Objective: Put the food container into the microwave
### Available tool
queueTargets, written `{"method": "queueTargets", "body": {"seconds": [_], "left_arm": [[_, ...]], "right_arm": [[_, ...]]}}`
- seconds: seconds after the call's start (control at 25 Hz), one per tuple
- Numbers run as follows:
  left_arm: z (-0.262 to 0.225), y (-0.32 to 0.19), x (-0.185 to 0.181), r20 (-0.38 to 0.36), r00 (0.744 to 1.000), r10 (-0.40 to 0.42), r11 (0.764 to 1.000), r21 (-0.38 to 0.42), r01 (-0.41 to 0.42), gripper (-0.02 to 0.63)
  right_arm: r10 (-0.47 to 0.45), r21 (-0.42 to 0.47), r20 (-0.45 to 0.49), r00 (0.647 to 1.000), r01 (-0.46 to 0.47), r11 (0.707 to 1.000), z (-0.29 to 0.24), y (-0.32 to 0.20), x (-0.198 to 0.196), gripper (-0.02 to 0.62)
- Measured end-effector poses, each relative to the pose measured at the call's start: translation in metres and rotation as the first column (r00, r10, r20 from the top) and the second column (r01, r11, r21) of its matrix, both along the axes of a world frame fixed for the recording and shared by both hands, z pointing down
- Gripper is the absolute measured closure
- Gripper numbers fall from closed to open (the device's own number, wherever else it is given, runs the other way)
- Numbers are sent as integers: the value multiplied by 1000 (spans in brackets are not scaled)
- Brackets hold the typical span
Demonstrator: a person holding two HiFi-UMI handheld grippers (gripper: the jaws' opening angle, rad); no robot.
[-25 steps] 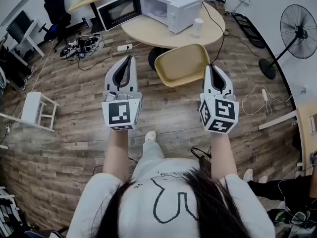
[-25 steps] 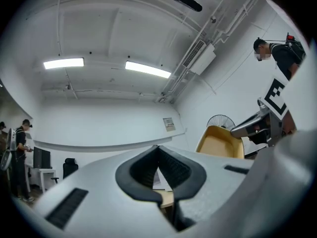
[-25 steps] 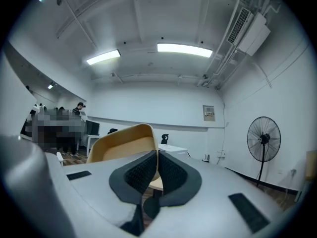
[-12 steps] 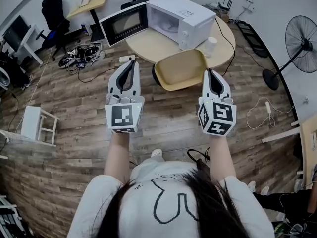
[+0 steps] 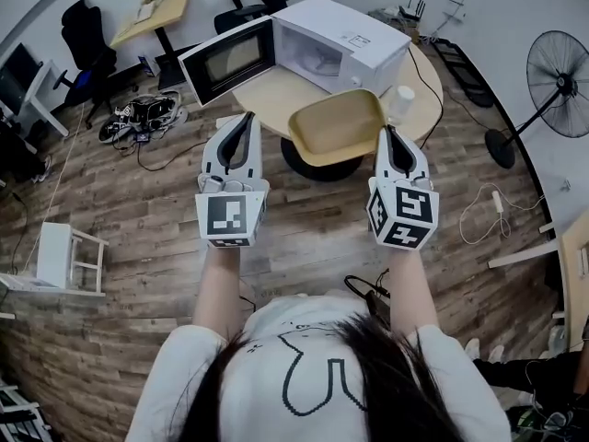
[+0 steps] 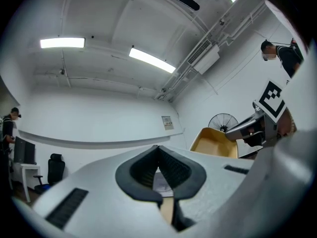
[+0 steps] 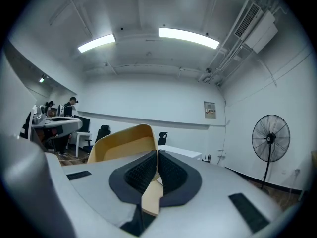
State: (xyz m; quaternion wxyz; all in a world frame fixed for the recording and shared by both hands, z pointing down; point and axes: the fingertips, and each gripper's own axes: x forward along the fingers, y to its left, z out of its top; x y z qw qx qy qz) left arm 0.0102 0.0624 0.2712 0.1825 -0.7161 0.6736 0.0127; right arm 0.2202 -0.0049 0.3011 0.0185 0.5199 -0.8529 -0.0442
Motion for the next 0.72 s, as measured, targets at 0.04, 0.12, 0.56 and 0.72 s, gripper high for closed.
{"method": "queueTargets", "body": {"seconds": [0.04, 0.12, 0.56, 0.72], "left_arm": [[1, -3, -6, -4, 1000, -3, 1000, -3, 3, 598], [2, -9, -16, -9, 1000, -8, 1000, -9, 8, 598], [16, -58, -52, -21, 999, -24, 999, -34, 24, 598], [19, -88, -65, 2, 1000, -18, 999, -41, 18, 598]], "right_arm": [[-1, 0, -4, 1000, 1, 1000, 0, -3, -5, 560], [-6, -4, -12, 1000, 6, 1000, 1, -9, -15, 560], [5, -47, -18, 1000, -6, 999, 22, -64, -48, 560], [-7, -51, -2, 1000, 7, 999, 27, -95, -68, 560]]}}
